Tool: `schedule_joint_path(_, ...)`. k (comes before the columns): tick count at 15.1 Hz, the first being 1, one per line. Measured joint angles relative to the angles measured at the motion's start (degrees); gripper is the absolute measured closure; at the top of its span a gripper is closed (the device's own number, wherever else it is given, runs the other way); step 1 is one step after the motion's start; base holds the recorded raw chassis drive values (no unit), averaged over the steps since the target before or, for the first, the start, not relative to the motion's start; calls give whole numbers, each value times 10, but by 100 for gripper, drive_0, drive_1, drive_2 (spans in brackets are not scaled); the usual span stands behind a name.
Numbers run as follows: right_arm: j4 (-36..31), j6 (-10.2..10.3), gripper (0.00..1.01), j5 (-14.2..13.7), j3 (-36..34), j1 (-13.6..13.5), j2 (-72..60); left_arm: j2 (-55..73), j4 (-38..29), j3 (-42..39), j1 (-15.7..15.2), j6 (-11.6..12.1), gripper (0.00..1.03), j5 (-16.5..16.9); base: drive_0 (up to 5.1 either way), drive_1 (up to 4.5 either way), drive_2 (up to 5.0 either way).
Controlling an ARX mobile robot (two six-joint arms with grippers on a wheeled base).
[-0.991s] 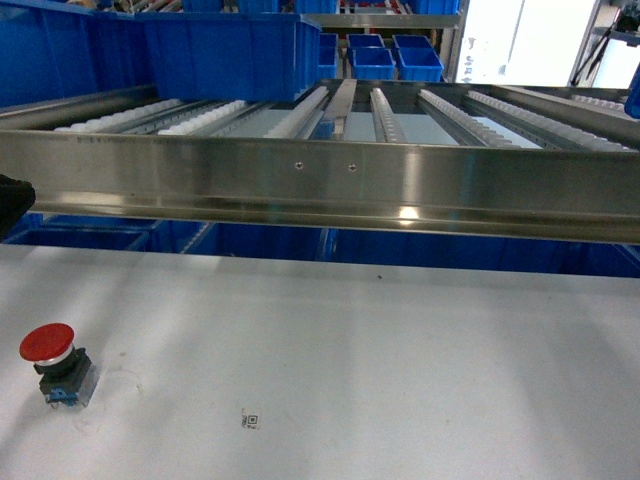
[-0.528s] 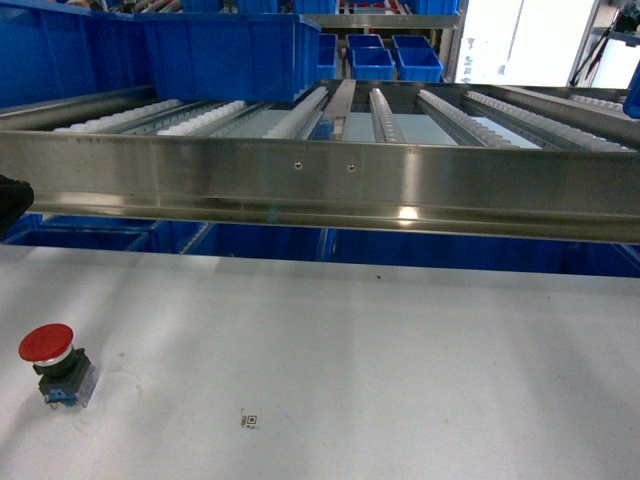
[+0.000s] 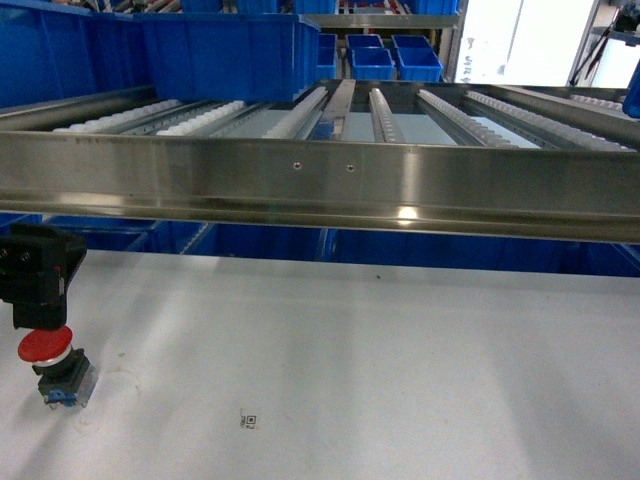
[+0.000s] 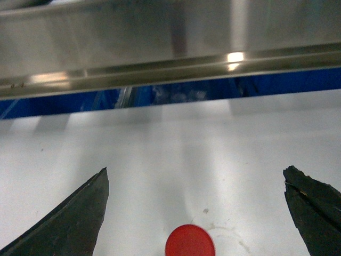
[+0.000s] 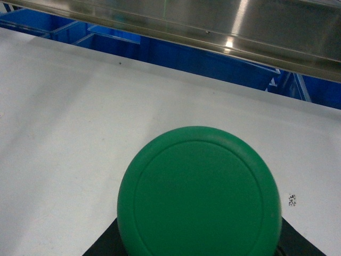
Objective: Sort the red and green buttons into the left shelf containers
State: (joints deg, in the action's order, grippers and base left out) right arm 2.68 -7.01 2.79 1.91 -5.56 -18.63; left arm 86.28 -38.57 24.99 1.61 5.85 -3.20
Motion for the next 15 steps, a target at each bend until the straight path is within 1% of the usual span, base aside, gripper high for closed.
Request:
schedule_joint_path(2, 0, 0, 67, 0, 0, 0, 0, 30, 0, 11, -11, -19, 5, -30, 0, 0, 0)
schedule_joint_path(3, 0, -1, 67, 0, 0, 0, 0, 47, 0, 20, -19, -35, 5, -37, 0, 0, 0)
schedule_joint_path(4, 0, -1, 67, 0, 0, 0, 0, 58, 12, 29, -21, -47, 5, -36, 0, 0, 0)
schedule_joint_path(5, 0, -1, 67, 0, 0, 0, 0, 75, 19, 38, -22, -62, 5, -24, 0, 0, 0)
schedule_joint_path(6, 0, -1, 67, 0, 0, 0, 0, 86, 31, 47, -22, -72, 5, -15, 0, 0, 0)
schedule_joint_path(7, 0, -1, 67, 0, 0, 0, 0, 95, 42, 55, -22, -76, 5, -11, 0, 0, 0)
schedule_joint_path(8, 0, -1, 67, 0, 0, 0, 0, 110, 60, 72, -22, -85, 5, -8, 0, 0, 0)
schedule_joint_path(9, 0, -1, 67, 0, 0, 0, 0, 119, 79, 85, -22, -91, 5, -6, 0, 0, 0)
schedule_joint_path(12, 0, -1, 67, 0, 0, 0, 0, 144, 108, 107, -16, -91, 5, -17, 0, 0, 0)
schedule_joint_path(13, 0, -1, 67, 0, 0, 0, 0, 170, 132, 112, 1, -89, 5, -38, 0, 0, 0)
schedule_joint_path(14, 0, -1, 67, 0, 0, 0, 0, 181, 131, 112, 6, -90, 5, -48, 0, 0, 0)
schedule_joint_path(15, 0, -1, 67, 0, 0, 0, 0, 189, 134, 112, 9, -90, 5, -48, 0, 0, 0)
